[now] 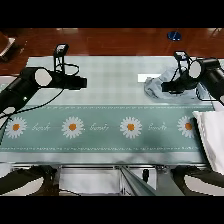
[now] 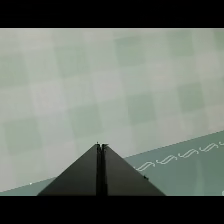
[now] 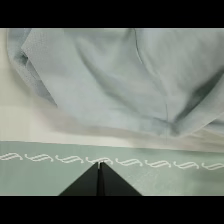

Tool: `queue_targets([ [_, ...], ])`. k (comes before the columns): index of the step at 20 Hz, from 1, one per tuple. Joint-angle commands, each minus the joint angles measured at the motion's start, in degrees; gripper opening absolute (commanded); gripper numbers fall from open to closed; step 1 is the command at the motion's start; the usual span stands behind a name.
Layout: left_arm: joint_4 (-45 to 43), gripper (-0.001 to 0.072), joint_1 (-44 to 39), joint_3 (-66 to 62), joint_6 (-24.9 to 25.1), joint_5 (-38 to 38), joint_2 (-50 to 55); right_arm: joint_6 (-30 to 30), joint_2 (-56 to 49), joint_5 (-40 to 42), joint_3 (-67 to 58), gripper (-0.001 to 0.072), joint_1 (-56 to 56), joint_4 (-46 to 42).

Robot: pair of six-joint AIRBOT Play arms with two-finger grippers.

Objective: Fold the shirts.

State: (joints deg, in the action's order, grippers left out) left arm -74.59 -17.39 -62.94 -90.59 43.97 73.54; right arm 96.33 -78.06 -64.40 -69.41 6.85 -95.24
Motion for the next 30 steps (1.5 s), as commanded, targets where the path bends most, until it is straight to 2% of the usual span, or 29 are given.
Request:
queue_targets([
  [1, -0.02, 0.0017, 0.00, -0.07, 0.00, -0.02, 0.04, 0.02, -0.04, 0.00, 0.02, 0.0023, 0.04, 0.00],
  [15, -0.02, 0.0017, 0.00, -0.07, 0.00, -0.20, 0.04, 0.07, -0.04, 0.57, 0.02, 0.0023, 0.04, 0.35],
  [17, -0.02, 0.0017, 0.00, -0.07, 0.02, -3.87, 0.04, 0.04, -0.04, 2.97, 0.02, 0.0023, 0.04, 0.35],
  [19, -0.04, 0.0017, 0.00, -0.07, 0.02, -9.20, 0.15, 0.04, -0.07, 9.90, 0.02, 0.0028, 0.00, -0.63],
  [20, -0.13, 0.0037, 0.00, -0.07, 0.04, -12.35, 0.52, 0.42, -0.11, 14.03, 0.02, 0.0175, -0.02, -3.34],
  [21, -0.44, 0.0256, 0.04, -0.07, 0.02, -16.06, 1.18, 2.08, -0.24, 18.73, 0.02, 0.0413, -0.02, -7.54],
  [22, -0.48, 0.0519, 0.02, -0.07, 0.04, -19.26, 1.88, 6.03, -0.50, 22.84, -0.04, 0.0418, -0.35, -12.55],
  [24, -0.48, 0.0508, 0.26, -0.07, 0.02, -23.93, 2.84, 18.32, -1.53, 29.00, -0.04, 0.0418, -3.48, -19.45],
  [26, -0.46, 0.0508, 0.44, -0.07, 0.02, -25.64, 2.86, 24.35, -3.69, 30.99, -0.04, 0.0417, -8.68, -18.56],
  [29, -0.44, 0.0508, 0.24, -0.07, -0.17, -25.57, 2.89, 23.69, -8.31, 28.33, -0.04, 0.0417, -15.04, -13.88],
  [30, -0.44, 0.0508, 0.22, -0.07, -0.17, -25.55, 2.91, 21.11, -10.05, 28.11, -0.04, 0.0417, -16.46, -10.54],
])
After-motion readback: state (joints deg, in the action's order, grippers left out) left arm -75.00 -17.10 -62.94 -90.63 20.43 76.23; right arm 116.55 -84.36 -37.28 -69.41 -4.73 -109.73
